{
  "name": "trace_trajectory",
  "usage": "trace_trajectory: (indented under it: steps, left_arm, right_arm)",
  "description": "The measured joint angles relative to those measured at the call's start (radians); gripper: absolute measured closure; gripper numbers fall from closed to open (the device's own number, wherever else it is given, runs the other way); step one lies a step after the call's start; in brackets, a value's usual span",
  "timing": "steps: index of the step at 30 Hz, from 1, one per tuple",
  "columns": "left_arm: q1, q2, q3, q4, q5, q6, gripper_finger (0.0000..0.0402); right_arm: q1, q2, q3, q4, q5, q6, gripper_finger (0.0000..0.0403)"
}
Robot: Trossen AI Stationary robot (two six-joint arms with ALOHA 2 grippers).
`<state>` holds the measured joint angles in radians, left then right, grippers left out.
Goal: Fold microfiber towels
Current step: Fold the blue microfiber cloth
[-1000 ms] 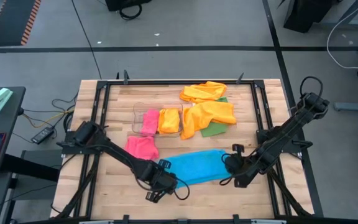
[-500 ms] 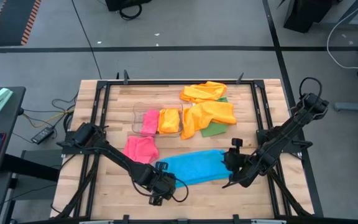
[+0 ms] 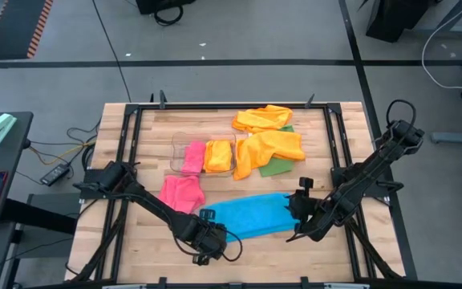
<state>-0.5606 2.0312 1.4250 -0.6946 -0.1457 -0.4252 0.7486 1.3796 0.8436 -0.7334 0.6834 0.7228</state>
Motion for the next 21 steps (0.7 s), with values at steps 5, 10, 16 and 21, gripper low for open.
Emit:
trace_trajectory:
  steps: [5,10,16,21]
  left_arm:
    - [0.0,0.0,0.0,-0.015,-0.013,-0.001,0.0262]
    - [0.0,0.0,0.0,-0.021,-0.015,0.011,0.0304]
    - [0.0,0.0,0.0,-0.014,-0.016,0.045,0.0378]
    - [0.0,-0.001,0.002,-0.028,-0.016,0.082,0.0391]
  right_arm:
    - [0.0,0.0,0.0,0.0,0.005,0.0,0.0254]
    - [0.0,0.0,0.0,0.0,0.019,0.0,0.0254]
    - [0.0,0.0,0.0,0.0,0.024,-0.001,0.0254]
    - [0.0,0.0,0.0,-0.001,0.024,-0.001,0.0254]
